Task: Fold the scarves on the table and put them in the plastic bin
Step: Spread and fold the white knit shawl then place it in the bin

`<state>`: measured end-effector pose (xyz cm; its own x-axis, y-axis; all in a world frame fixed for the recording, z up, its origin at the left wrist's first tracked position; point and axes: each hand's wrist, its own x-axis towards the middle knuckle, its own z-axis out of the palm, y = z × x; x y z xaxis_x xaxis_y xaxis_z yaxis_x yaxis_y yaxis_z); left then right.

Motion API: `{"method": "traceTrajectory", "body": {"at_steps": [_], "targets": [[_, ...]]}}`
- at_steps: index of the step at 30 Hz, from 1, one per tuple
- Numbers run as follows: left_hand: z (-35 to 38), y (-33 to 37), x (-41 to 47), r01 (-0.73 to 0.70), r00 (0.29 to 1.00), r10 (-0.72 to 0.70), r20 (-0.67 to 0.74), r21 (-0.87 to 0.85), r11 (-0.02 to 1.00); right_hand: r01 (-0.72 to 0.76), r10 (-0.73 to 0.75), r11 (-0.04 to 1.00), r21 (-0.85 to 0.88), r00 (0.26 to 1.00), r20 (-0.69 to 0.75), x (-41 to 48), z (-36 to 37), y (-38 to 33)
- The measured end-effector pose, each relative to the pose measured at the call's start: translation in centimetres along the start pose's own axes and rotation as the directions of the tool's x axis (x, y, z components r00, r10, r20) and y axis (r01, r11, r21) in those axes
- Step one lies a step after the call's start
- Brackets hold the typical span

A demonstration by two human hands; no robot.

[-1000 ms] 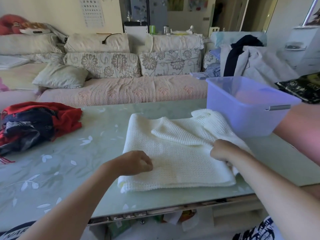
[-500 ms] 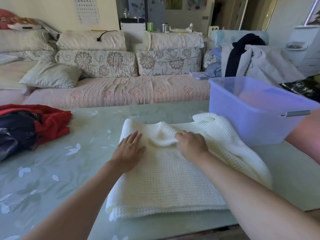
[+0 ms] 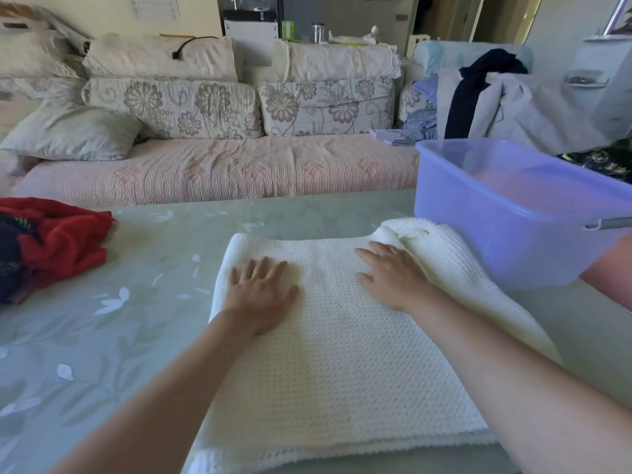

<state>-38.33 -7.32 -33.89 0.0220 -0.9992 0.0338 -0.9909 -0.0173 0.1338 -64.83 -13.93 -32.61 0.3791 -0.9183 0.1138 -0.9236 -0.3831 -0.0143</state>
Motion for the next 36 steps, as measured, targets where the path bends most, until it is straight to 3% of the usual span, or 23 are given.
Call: {"method": "traceTrajectory", "body": {"at_steps": [3,8,10,12,15,18,21,23,26,29,33,36], "targets": [[0.3,-0.3,-0.2,-0.065,0.998,0.066,0.021,-0.029,0.997,-0.077,0.062,0.991,0.112,0.989,0.135,-0.6,1.1,1.0],[0.1,-1.3,-1.2,-0.184,0.981,0.181,0.068,0.031,0.983,-0.096,0.084,0.993,0.068,0.984,0.160,-0.7,0.3,0.4],[-0.2,-2.6,-1.8,-0.161,0.985,0.155,0.076,0.078,0.984,-0.128,0.129,0.992,-0.018,0.981,0.143,-1.1,-0.2,-0.3],[-0.5,-4.4,-2.3,-0.128,0.989,0.120,0.082,0.096,0.987,-0.151,0.144,0.988,0.016,0.968,0.207,-1.3,-0.6,-1.6],[-1.0,-7.1,-3.3,-0.036,0.995,0.036,0.098,0.000,0.999,-0.128,0.128,0.992,-0.017,0.958,0.256,-1.0,-0.7,-3.9],[-1.7,-8.5,-4.3,0.071,0.997,-0.071,-0.015,-0.006,0.997,-0.094,0.123,0.984,-0.152,0.974,0.192,-0.5,-0.5,-6.5],[-3.0,-8.0,-5.2,0.251,0.964,-0.235,-0.127,0.121,0.960,0.033,-0.025,0.998,-0.054,0.990,0.142,-0.6,-0.6,-9.8],[-3.7,-7.2,-5.9,0.321,0.947,-0.315,-0.067,0.131,0.938,0.150,-0.151,0.989,0.016,0.982,0.114,-1.2,-1.0,-12.4],[-3.8,-5.7,-6.8,0.384,0.923,-0.384,0.001,-0.019,0.923,0.268,-0.280,0.955,0.123,0.956,0.088,-2.0,-1.1,-16.3],[-4.2,-4.6,-7.7,0.385,0.921,-0.389,-0.002,-0.139,0.913,0.306,-0.314,0.934,0.184,0.949,0.015,-1.2,-1.5,-19.2],[-5.5,-5.7,-8.9,0.392,0.899,-0.384,0.209,0.006,0.920,0.367,-0.371,0.928,0.068,0.927,0.053,2.3,-2.5,-22.1],[-6.0,-6.9,-9.1,0.369,0.887,-0.350,0.301,-0.004,0.930,0.467,-0.463,0.878,-0.108,0.884,0.063,5.2,-2.4,-24.3]]}}
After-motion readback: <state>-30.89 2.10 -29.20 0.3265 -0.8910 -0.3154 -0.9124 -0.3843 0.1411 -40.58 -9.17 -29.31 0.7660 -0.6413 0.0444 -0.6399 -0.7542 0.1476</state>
